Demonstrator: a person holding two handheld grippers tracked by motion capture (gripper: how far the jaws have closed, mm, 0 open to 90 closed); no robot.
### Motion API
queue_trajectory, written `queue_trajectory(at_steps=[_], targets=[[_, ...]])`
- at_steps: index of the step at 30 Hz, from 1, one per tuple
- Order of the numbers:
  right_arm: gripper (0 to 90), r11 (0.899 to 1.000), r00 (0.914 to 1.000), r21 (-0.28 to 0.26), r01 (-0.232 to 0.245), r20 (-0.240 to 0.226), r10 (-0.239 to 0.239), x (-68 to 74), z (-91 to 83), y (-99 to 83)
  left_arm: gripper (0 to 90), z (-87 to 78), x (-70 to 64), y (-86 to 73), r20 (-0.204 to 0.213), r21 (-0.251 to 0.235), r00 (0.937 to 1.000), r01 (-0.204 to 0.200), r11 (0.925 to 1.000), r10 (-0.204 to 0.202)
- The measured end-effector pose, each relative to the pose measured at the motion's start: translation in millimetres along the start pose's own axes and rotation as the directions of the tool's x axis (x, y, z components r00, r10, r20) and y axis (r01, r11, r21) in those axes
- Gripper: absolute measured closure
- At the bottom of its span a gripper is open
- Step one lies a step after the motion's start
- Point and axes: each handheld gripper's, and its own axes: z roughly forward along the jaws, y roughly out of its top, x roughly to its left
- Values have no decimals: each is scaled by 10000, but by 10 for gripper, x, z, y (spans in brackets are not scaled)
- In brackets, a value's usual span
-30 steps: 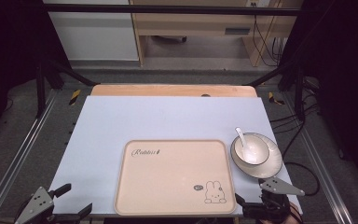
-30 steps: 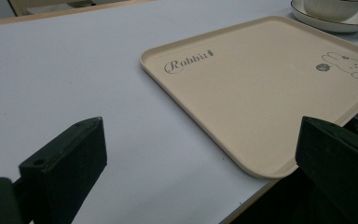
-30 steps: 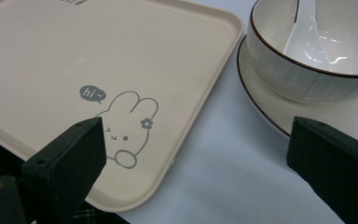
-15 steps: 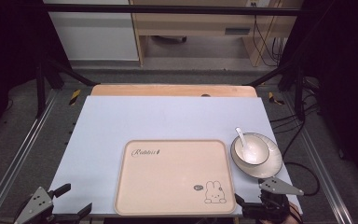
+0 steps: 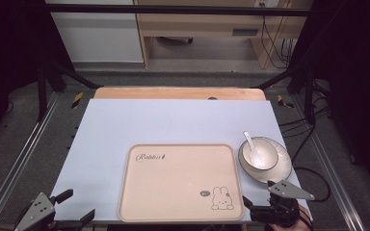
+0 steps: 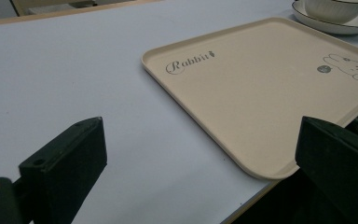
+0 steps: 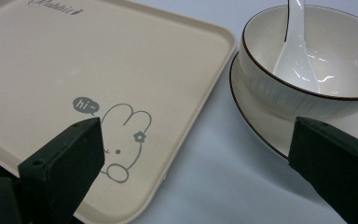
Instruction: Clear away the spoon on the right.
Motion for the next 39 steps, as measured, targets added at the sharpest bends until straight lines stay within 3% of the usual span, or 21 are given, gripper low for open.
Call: queue_trajectory(at_steps=[4, 10, 23, 39], targets=[[37, 9999, 9999, -54, 119, -73, -119, -20, 15, 13, 16, -1, 1, 0, 5, -5, 10000, 1, 10000, -1], [37, 9998, 9998, -168, -76, -203, 73, -53, 34, 64, 17, -4, 3, -1, 26, -20, 10000, 5, 10000, -5], [33, 9994, 10000, -345, 68, -53, -70, -134, 103, 162, 18, -5, 7, -3, 50, -81, 10000, 79, 9999, -79], [39, 9997, 9998, -252, 45, -201, -50, -223, 197, 279, 18, -3, 5, -2, 45, -56, 10000, 40, 10000, -40]])
